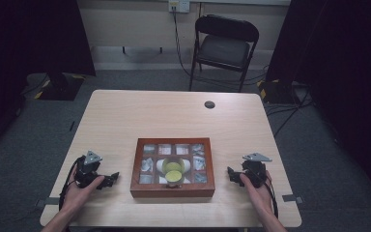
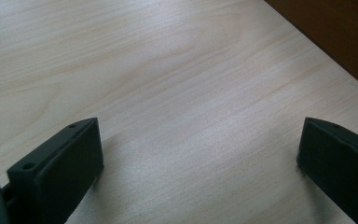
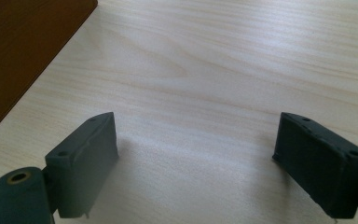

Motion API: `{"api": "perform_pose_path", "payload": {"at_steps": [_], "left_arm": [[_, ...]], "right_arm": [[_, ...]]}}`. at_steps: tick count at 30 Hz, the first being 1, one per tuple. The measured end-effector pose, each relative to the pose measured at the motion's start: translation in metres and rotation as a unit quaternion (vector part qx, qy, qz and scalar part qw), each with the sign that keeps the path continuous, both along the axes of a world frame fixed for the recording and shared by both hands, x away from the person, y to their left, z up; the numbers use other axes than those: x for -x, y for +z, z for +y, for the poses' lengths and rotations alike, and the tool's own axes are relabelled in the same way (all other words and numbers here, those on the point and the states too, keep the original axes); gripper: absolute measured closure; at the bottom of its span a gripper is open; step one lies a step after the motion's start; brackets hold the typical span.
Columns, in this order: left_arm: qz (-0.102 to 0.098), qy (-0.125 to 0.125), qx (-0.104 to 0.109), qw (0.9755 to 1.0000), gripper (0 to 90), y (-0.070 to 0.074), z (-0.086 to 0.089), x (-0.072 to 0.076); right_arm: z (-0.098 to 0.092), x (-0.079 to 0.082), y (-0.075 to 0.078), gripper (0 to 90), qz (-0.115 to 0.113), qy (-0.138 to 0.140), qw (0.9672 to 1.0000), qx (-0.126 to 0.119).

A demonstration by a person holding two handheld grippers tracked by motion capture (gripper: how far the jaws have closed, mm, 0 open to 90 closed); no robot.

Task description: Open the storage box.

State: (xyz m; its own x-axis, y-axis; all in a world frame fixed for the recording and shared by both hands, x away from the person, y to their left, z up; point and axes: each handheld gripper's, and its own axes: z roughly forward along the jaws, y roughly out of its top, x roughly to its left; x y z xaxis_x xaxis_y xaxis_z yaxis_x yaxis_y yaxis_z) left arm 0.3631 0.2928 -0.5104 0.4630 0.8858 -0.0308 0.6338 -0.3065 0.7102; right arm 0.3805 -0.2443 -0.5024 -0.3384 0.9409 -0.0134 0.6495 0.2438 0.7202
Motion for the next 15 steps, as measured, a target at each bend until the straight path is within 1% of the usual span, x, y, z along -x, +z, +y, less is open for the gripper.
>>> {"api": "perform_pose_path", "payload": {"at_steps": [1, 2, 4, 5, 6, 7, 8, 9, 10, 11, 12, 13, 15], "left_arm": [[0.001, -0.001, -0.007, 1.0, 0.0, 0.001, 0.001, 0.0], [0.009, 0.002, -0.008, 0.9999, 1.1, 0.003, 0.001, -0.001], [0.011, 0.007, -0.006, 0.9999, 2.8, 0.003, -0.001, -0.002], [0.014, 0.003, -0.012, 0.9998, 3.0, 0.004, 0.0, -0.003], [0.015, 0.007, -0.009, 0.9998, 4.3, 0.005, 0.0, -0.003], [0.015, 0.011, -0.006, 0.9998, 6.7, 0.006, 0.001, -0.002], [0.013, 0.011, -0.005, 0.9998, 10.8, 0.007, 0.002, -0.002], [0.015, 0.01, -0.005, 0.9998, 16.9, 0.008, 0.003, -0.001], [0.015, 0.011, -0.005, 0.9998, 19.3, 0.009, 0.003, -0.001], [0.018, 0.009, -0.004, 0.9998, 18.8, 0.009, 0.004, -0.001], [0.022, -0.001, -0.004, 0.9998, 18.2, 0.01, 0.004, -0.001], [0.026, -0.004, -0.009, 0.9996, 18.3, 0.011, 0.003, -0.001], [0.024, -0.015, -0.005, 0.9996, 18.3, 0.013, 0.002, 0.001]], "right_arm": [[0.0, 0.0, 0.0, 12.3, 0.0, 0.0, 1.0, 0.0], [0.0, 0.0, 0.0, 12.3, 0.0, 0.0, 1.0, 0.0], [0.0, 0.0, 0.0, 12.4, 0.0, 0.0, 1.0, 0.0], [0.0, 0.0, 0.0, 12.4, 0.0, 0.001, 1.0, 0.0], [0.0, 0.0, 0.0, 12.4, 0.0, 0.002, 1.0, 0.001], [-0.001, 0.001, 0.0, 12.4, 0.0, 0.004, 1.0, 0.0], [-0.001, 0.002, 0.0, 12.4, 0.0, 0.007, 1.0, 0.0], [-0.002, 0.003, 0.0, 12.4, 0.0, 0.014, 0.9999, 0.0], [-0.003, 0.003, 0.0, 12.4, 0.0, 0.016, 0.9999, 0.0], [-0.003, 0.004, 0.0, 12.4, 0.0, 0.019, 0.9998, 0.0], [-0.004, 0.005, 0.0, 12.5, 0.001, 0.021, 0.9998, 0.0], [-0.004, 0.005, 0.001, 12.6, 0.003, 0.023, 0.9997, 0.001], [-0.004, 0.005, 0.001, 12.7, 0.004, 0.028, 0.9996, 0.002]]}}
